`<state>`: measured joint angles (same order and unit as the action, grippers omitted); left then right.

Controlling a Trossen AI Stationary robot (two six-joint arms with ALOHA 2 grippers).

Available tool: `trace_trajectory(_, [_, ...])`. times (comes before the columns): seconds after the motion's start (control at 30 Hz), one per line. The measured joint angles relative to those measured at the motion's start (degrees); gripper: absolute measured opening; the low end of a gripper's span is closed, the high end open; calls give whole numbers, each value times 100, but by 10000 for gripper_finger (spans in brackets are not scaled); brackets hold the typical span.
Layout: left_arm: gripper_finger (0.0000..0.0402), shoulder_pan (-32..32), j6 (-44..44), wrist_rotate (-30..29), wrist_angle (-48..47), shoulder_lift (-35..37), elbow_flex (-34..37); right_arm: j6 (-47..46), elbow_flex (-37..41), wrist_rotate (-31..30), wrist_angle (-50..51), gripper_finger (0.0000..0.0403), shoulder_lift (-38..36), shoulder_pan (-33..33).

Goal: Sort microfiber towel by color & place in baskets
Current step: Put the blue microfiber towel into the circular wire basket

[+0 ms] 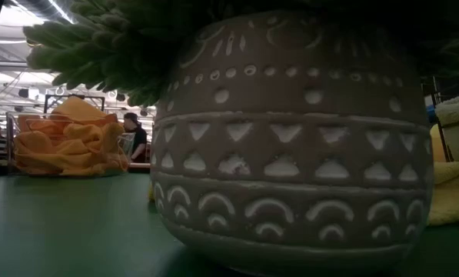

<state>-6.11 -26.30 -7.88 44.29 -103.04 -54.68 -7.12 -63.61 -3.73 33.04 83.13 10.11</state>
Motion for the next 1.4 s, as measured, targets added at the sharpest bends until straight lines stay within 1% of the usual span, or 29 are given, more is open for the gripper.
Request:
trace_trajectory(0.1, [9,4,2,-1,-2,0,0,-6,-72,161,118,27,0,-4])
trace_trajectory(0.2, [32,4,2,-93,16,2,-4,-4,-269,192,423,12,0,-2])
trace_trajectory(0.33, [67,4,2,-186,15,2,-4,-2,-702,205,1069,22,0,-2])
trace_trajectory(0.43, [83,4,2,-186,11,2,-4,11,-1035,205,1642,29,0,-2])
trace_trajectory(0.63, [89,7,1,-186,-13,2,-4,28,-1694,181,2808,12,0,-2])
trace_trajectory(0.73, [89,7,0,-186,-16,2,-4,33,-1962,179,3246,12,0,-2])
trace_trajectory(0.83, [89,7,0,-188,-57,2,-4,37,-2175,143,3574,22,0,-2])
trace_trajectory(0.93, [89,7,0,-186,-215,2,-4,43,-2338,-148,3859,25,0,-1])
trace_trajectory(1.1, [89,7,0,-187,-494,2,-4,50,-2676,-751,4513,14,0,-2])
trace_trajectory(1.27, [89,7,0,-188,-520,2,-4,-8,-3037,-1387,5091,22,-46,-4])
trace_trajectory(1.4, [89,7,-1,-188,-520,2,-3,-14,-3200,-1698,5440,21,-217,-115])
